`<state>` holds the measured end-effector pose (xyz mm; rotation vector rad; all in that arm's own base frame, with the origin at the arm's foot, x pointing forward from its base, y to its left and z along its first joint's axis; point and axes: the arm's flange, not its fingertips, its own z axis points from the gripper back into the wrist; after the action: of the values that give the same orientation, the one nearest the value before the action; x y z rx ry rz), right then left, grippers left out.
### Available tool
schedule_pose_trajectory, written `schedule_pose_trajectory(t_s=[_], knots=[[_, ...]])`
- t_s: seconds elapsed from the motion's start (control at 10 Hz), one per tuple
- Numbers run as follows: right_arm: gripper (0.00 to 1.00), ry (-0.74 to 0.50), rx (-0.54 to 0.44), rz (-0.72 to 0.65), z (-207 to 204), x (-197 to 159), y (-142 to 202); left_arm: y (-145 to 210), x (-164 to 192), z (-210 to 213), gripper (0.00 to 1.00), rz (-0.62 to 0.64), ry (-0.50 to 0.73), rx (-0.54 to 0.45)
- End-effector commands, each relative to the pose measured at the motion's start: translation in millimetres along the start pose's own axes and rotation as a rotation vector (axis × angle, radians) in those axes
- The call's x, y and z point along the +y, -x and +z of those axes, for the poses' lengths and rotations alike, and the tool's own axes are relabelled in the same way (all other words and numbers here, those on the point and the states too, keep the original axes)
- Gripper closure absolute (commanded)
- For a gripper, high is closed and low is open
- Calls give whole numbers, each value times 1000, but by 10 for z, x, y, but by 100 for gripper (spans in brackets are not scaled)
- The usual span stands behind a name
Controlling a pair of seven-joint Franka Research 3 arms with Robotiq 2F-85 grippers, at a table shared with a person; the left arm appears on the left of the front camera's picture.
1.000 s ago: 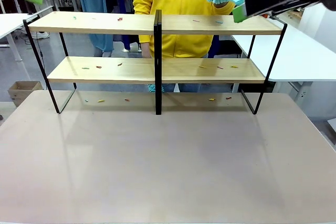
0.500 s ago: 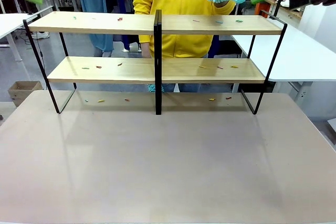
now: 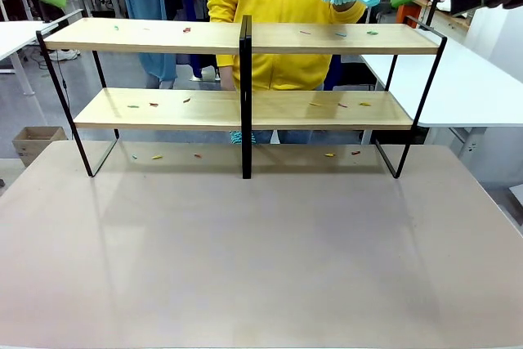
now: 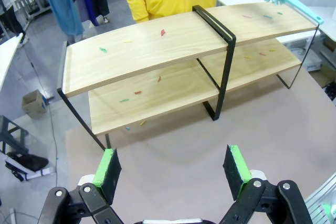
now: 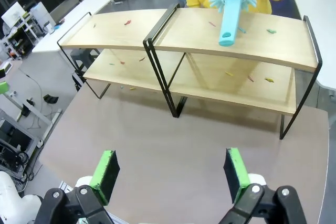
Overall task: Clean the shelves.
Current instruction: Pick up the Duster when the human hands it over.
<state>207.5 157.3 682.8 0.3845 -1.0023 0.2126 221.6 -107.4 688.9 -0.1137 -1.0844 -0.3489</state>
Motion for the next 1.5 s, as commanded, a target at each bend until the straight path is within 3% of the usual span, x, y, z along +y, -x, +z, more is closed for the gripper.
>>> schedule_pose_trajectory(t_s=[0.0, 0.2, 0.4, 0.5, 0.6, 0.7, 0.8, 0.9, 1.0, 1.1, 1.2, 1.4], knots=[[0, -6, 4, -2, -13, -4, -2, 5, -2, 0, 0, -1, 1, 0], [0, 0, 0, 0, 0, 0, 0, 5, -2, 0, 0, -1, 1, 0], [0, -352, 210, -456, -149, -595, -703, 5, -2, 0, 0, -1, 1, 0], [0, -349, 343, -713, -280, -785, -913, 5, -2, 0, 0, -1, 1, 0], [0, -215, 359, -842, -389, -979, -934, 5, -2, 0, 0, -1, 1, 0], [0, 147, 117, -691, -333, -869, -737, 5, -2, 0, 0, -1, 1, 0], [0, -274, 193, -491, -345, -970, -760, 5, -2, 0, 0, -1, 1, 0], [0, -172, 189, -597, -451, -1170, -839, 5, -2, 0, 0, -1, 1, 0], [0, -151, 178, -597, -400, -1165, -806, 5, -2, 0, 0, -1, 1, 0], [0, -136, 235, -734, -539, -1374, -993, 5, -2, 0, 0, -1, 1, 0], [0, -218, 381, -726, -686, -1518, -1147, 5, -2, 0, 0, -1, 1, 0], [0, -268, 546, -767, -1064, -1799, -1489, 5, -2, 0, 0, -1, 1, 0]])
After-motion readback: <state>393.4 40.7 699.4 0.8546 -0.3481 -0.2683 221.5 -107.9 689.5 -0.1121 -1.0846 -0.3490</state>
